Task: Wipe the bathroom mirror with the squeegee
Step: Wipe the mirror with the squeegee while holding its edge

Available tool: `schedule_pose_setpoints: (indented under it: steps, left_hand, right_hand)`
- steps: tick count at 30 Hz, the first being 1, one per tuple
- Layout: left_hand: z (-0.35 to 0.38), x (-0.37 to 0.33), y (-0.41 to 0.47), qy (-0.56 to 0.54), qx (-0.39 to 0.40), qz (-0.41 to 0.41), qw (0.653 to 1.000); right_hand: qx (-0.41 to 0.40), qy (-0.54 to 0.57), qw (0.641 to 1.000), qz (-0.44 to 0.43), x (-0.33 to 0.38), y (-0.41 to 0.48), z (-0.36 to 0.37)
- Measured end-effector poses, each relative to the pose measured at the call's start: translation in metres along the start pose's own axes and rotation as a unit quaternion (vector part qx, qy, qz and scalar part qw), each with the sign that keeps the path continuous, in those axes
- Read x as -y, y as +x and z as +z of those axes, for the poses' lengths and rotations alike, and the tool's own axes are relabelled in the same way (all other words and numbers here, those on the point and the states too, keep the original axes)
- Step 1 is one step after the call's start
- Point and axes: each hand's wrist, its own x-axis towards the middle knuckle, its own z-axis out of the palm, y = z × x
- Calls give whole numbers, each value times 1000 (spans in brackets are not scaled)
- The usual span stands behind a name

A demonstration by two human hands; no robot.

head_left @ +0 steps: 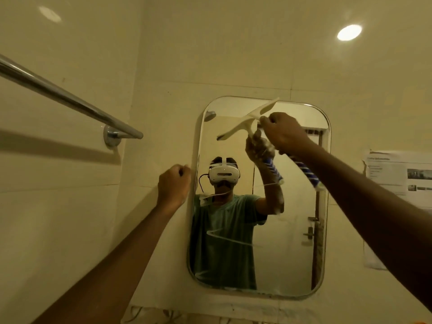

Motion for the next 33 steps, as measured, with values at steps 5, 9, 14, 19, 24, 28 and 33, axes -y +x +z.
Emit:
schedule_pose_setpoints:
  steps: [5,9,14,19,24,28,33]
  left_hand:
    - [18,-34,24,-45,-24,-38,998]
    - [31,-41,31,-67,-25,-113,991]
    - [32,-36,45,2,-42,-100,994]
    - [28,-27,52,58,-50,-24,997]
    - [29,-26,47,94,-81,59,990]
    - [32,-28,49,100,-112,44,988]
    - [37,-28,53,116,-132,47,983]
  right_hand:
    - [-10,-48,995,-82,37,10,32]
    - [9,-132,989,-69,20,2,23]
    - [-59,-128,990,26,-39,-30,-8]
    - [-80,-76,990,89,-68,-82,13]
    - [-127,-152,977,76,-47,-46,-9]
    - [-162,-154,973,61,-36,1,-29]
    - [-141,-60,984,90,-71,-47,3]
